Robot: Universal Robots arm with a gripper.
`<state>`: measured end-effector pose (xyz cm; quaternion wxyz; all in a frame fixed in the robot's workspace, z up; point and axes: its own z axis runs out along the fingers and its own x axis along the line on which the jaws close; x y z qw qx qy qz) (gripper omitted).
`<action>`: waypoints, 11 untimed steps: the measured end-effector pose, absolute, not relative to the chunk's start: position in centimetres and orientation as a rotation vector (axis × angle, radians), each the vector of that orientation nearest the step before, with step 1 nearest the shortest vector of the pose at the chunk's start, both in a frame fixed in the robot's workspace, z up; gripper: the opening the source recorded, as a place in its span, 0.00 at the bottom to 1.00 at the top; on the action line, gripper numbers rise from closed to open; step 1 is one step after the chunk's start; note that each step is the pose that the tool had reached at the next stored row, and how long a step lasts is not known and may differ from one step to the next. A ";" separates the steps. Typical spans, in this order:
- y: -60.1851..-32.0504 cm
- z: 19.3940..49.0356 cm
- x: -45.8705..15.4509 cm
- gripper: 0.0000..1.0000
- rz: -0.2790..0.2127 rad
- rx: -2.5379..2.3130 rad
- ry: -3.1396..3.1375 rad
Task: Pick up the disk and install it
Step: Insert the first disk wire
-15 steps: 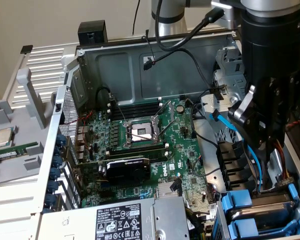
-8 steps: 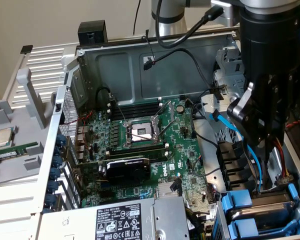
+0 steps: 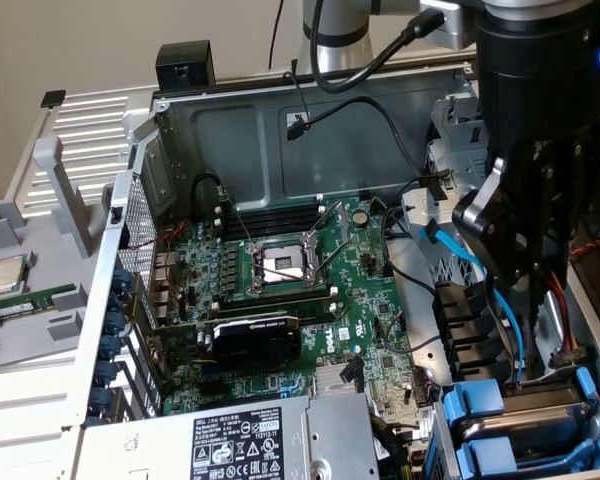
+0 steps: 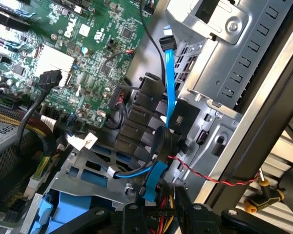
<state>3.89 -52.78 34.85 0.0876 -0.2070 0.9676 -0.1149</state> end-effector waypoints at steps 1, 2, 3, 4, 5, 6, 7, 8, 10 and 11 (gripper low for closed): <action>-52.7 34.8 3.9 0.35 -0.359 -0.617 2.881; -52.7 34.8 3.9 0.35 -0.373 -0.618 2.881; -52.6 34.8 3.9 0.35 -0.384 -0.619 2.881; -52.4 34.7 3.9 0.35 -0.388 -0.620 2.881; -52.2 34.6 3.9 0.35 -0.389 -0.620 2.881; -52.1 34.6 3.9 0.35 -0.389 -0.620 2.881; -52.0 34.5 3.9 0.35 -0.389 -0.619 2.881; -51.9 34.4 3.9 0.35 -0.391 -0.619 2.881; -51.7 34.2 3.9 0.35 -0.397 -0.619 2.881; -51.6 34.1 3.9 0.35 -0.400 -0.618 2.881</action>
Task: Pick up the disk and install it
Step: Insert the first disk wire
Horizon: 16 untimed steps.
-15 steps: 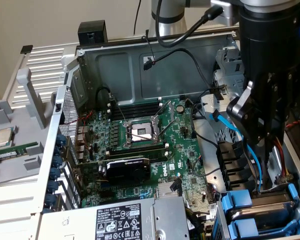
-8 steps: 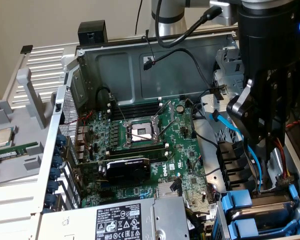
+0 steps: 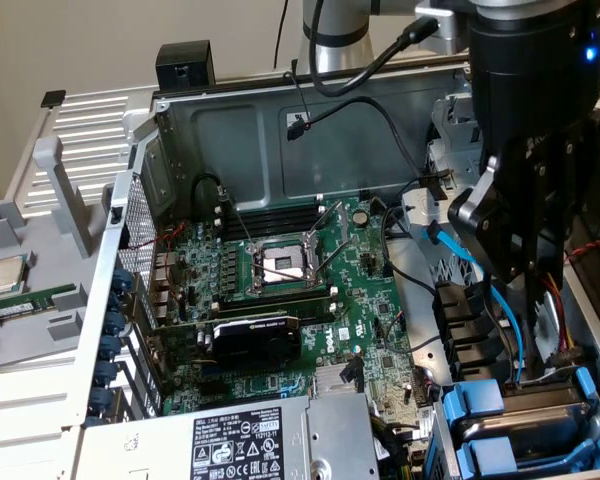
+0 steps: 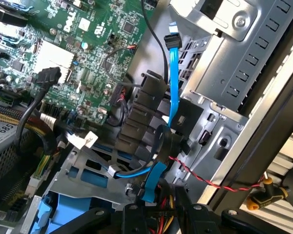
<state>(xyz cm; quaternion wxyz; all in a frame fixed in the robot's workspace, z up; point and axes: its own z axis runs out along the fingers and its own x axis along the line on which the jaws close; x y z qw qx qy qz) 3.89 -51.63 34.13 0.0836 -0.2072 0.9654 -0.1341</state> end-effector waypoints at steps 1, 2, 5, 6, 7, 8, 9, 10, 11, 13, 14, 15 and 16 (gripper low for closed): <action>-51.5 34.0 3.9 0.35 -0.403 -0.618 2.882; -51.4 33.9 3.9 0.35 -0.407 -0.618 2.882; -51.3 33.8 3.9 0.35 -0.430 -0.619 2.882; -51.3 33.8 3.9 0.35 -0.439 -0.619 2.882; -51.2 33.8 3.9 0.35 -0.446 -0.620 2.881; -51.2 33.8 3.9 0.35 -0.451 -0.620 2.881; -51.1 33.8 3.9 0.35 -0.457 -0.620 2.881; -51.1 33.8 3.9 0.35 -0.462 -0.620 2.881; -51.1 33.8 3.9 0.35 -0.466 -0.621 2.881; -51.1 33.8 3.9 0.35 -0.474 -0.621 2.880; -51.1 33.8 3.9 0.35 -0.478 -0.621 2.880; -51.1 33.8 3.9 0.35 -0.482 -0.621 2.879; -51.1 33.8 3.9 0.35 -0.485 -0.621 2.879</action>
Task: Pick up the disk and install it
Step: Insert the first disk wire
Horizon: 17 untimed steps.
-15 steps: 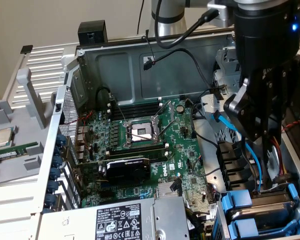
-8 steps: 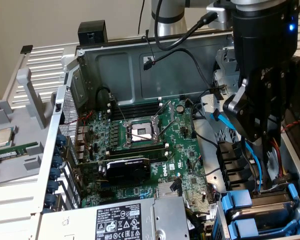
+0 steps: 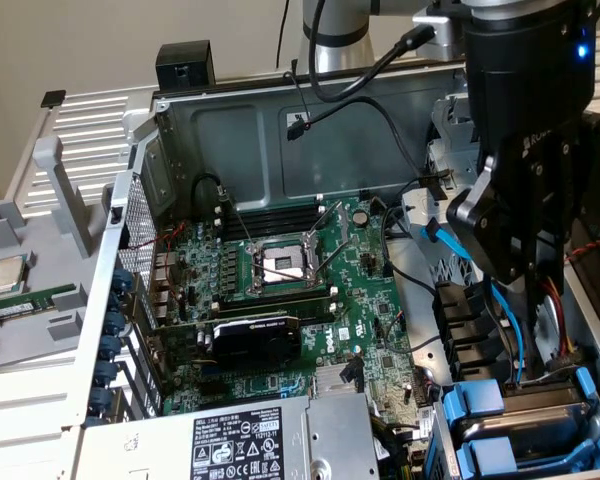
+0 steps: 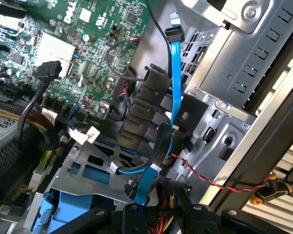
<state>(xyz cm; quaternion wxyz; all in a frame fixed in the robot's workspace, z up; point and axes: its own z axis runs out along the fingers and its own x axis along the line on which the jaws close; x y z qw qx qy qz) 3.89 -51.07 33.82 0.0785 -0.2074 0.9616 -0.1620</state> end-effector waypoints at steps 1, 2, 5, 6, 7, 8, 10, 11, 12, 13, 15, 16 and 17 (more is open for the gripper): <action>-51.1 33.8 3.9 0.35 -0.489 -0.621 2.878; -51.1 33.8 3.9 0.35 -0.494 -0.621 2.877; -51.0 33.9 3.9 0.35 -0.512 -0.621 2.875; -51.0 33.9 3.9 0.35 -0.516 -0.621 2.874; -50.8 34.0 3.9 0.35 -0.519 -0.621 2.873; -50.8 34.0 3.9 0.35 -0.522 -0.621 2.872; -50.8 34.0 3.9 0.35 -0.528 -0.621 2.870; -50.8 34.0 3.9 0.35 -0.531 -0.621 2.869; -50.8 34.0 3.9 0.35 -0.534 -0.621 2.868; -50.8 34.0 3.9 0.35 -0.537 -0.620 2.866; -50.8 34.0 3.9 0.35 -0.540 -0.618 2.862; -50.8 34.0 3.8 0.35 -0.540 -0.617 2.860; -50.7 33.9 3.8 0.35 -0.540 -0.616 2.858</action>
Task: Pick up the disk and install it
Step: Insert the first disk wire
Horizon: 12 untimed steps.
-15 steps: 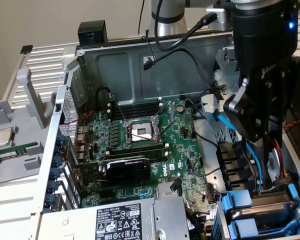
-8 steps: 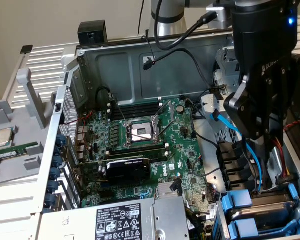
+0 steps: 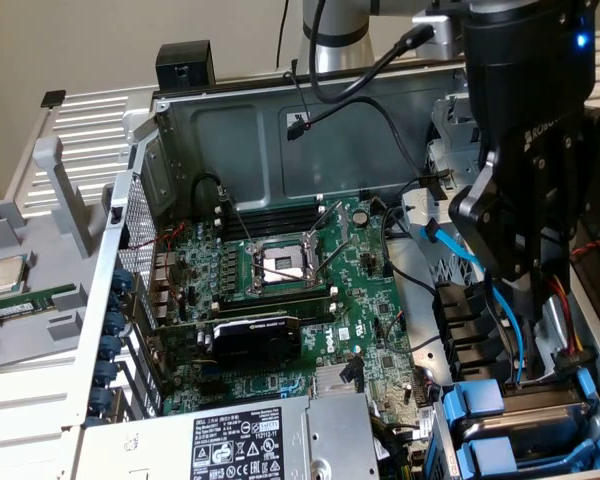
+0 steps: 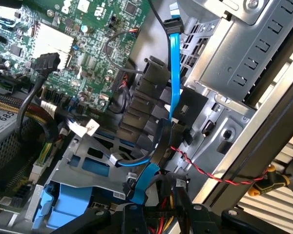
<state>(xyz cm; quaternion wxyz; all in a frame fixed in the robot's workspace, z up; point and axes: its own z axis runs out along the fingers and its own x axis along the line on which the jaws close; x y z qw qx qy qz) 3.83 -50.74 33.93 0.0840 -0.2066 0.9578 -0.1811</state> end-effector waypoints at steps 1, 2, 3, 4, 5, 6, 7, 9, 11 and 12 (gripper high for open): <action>-50.7 33.9 3.8 0.35 -0.541 -0.615 2.856; -50.7 33.8 3.8 0.35 -0.541 -0.615 2.855; -50.7 33.7 3.8 0.35 -0.541 -0.614 2.853; -50.6 33.6 3.8 0.35 -0.542 -0.613 2.853; -50.6 33.5 3.8 0.35 -0.542 -0.612 2.852; -50.5 33.4 3.7 0.35 -0.542 -0.612 2.852; -50.4 33.4 3.7 0.35 -0.543 -0.612 2.852; -50.4 33.4 3.7 0.35 -0.544 -0.611 2.851; -50.4 33.4 3.7 0.35 -0.548 -0.610 2.850; -50.4 33.4 3.7 0.35 -0.551 -0.610 2.850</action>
